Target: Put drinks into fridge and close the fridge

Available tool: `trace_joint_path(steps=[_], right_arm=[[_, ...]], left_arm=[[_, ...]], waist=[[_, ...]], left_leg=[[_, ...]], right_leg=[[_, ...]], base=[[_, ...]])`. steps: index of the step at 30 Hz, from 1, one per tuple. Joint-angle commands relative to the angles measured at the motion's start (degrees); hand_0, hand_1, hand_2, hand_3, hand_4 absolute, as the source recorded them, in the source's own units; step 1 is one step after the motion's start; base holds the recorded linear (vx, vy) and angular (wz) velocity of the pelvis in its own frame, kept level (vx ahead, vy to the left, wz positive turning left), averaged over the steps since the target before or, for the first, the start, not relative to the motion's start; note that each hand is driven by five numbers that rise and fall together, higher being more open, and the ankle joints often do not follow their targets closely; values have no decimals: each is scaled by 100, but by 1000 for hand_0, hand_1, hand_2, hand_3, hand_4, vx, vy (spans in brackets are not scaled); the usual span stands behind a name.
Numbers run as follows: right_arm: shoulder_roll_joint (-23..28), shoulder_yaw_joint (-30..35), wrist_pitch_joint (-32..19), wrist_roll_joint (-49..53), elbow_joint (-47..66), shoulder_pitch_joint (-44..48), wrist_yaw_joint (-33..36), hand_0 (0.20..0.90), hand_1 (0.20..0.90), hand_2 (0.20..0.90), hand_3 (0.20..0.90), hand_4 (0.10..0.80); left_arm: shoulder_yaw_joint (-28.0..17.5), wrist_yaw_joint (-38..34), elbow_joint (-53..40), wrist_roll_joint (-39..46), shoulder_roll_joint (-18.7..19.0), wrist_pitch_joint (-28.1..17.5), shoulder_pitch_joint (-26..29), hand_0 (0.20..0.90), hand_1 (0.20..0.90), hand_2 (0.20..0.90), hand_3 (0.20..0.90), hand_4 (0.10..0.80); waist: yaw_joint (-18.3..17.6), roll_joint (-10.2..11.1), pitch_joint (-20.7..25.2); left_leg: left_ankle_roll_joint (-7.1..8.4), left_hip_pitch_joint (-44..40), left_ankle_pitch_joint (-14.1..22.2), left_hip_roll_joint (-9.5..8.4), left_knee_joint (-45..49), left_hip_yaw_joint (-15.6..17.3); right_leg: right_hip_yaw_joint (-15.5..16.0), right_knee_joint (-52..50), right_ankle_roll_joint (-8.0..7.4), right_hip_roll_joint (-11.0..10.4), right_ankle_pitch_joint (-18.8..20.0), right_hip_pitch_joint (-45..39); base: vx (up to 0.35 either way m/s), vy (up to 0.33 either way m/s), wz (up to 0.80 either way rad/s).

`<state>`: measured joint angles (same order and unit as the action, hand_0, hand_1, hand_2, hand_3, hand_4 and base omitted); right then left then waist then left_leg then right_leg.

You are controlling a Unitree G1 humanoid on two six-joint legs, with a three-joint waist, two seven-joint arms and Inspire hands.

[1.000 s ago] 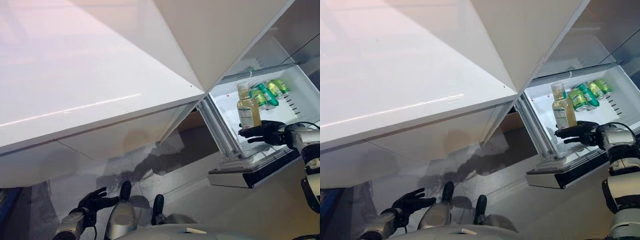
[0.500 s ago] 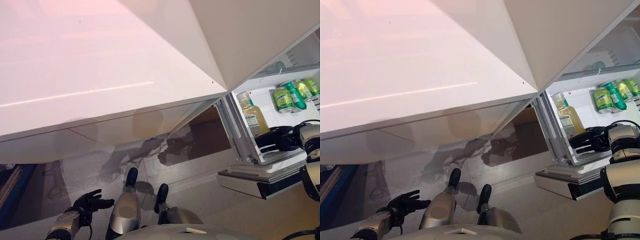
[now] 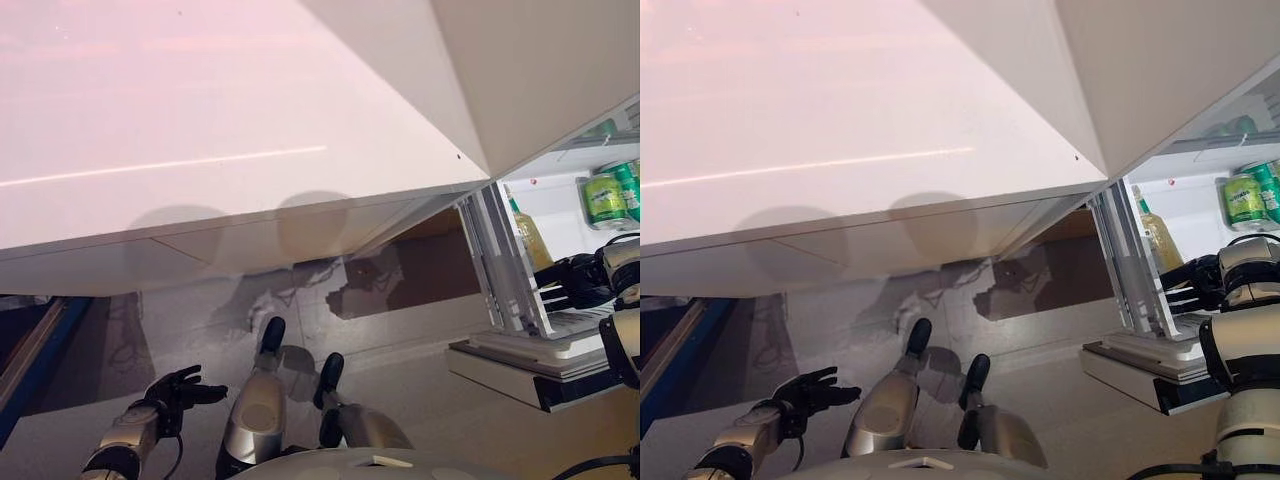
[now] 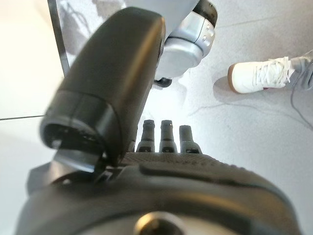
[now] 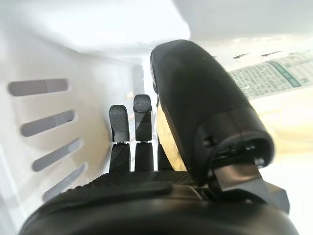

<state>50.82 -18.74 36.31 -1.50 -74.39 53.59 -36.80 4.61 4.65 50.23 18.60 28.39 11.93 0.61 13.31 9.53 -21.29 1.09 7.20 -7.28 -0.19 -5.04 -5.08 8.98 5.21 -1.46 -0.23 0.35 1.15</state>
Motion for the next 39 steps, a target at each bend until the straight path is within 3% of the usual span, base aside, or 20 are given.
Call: trace_joint_path(steps=[1, 16, 18, 21, 22, 23, 25, 39], right_arm=[[814, -569, -33, -201, 114, 696, -19, 300, 300, 300, 200, 100], [456, -713, -16, 378, 107, 1030, 766, 300, 300, 300, 200, 100], [437, -681, -43, 447, 109, 995, 857, 401, 401, 401, 318, 218], [419, -642, -96, 499, 110, 969, 1036, 502, 502, 502, 436, 336], [418, -639, -105, 500, 106, 967, 1050, 502, 502, 502, 436, 336], [417, -625, -133, 555, 94, 976, 1136, 811, 811, 811, 796, 696], [409, -593, -152, 562, 106, 967, 1176, 900, 900, 900, 900, 800], [421, -276, -454, 1044, 248, 578, 1521, 900, 900, 900, 900, 800]], left_arm=[[48, -94, -56, 184, 383, 178, -217, 900, 900, 900, 900, 800], [259, -118, 132, 479, 225, 42, 193, 900, 900, 900, 900, 800], [281, -141, 119, 484, 206, 71, 228, 900, 900, 900, 900, 800], [307, -139, 153, 497, 180, 67, 284, 900, 900, 900, 900, 800], [307, -136, 161, 491, 177, 61, 288, 900, 900, 900, 900, 800], [324, -138, 180, 476, 160, 41, 299, 900, 900, 900, 900, 800], [336, -133, 193, 467, 146, 44, 308, 900, 900, 900, 900, 800], [347, -86, 426, 413, 93, 46, 357, 900, 900, 900, 900, 800]], waist=[[43, -59, 160], [6, -333, -160], [-7, -353, -178], [-27, -375, -185], [-28, -376, -185], [-37, -387, -180], [-53, -391, -178], [-207, -347, -17]], left_leg=[[-117, 264, 425, -164, 157, -112], [-118, 680, 379, -259, 342, -141], [-120, 718, 379, -270, 376, -145], [-130, 764, 385, -293, 414, -153], [-130, 764, 386, -293, 414, -152], [-131, 767, 392, -295, 419, -145], [-132, 772, 401, -297, 435, -129], [-138, 525, 464, -235, 341, 29]], right_leg=[[-1, -280, -251, 0, 465, 632], [14, -446, -167, -62, 432, 1026], [9, -482, -167, -70, 435, 1073], [-5, -524, -167, -79, 430, 1131], [-5, -524, -167, -80, 430, 1131], [-8, -543, -166, -82, 421, 1150], [-11, -558, -169, -87, 421, 1164], [-95, -526, -190, -53, 365, 997]], base=[[-63, -19, 0], [-21, 8, 5], [0, 0, 0], [0, 0, 0], [0, 0, 0], [0, 0, 0], [0, 0, 0], [2, 19, -2]])
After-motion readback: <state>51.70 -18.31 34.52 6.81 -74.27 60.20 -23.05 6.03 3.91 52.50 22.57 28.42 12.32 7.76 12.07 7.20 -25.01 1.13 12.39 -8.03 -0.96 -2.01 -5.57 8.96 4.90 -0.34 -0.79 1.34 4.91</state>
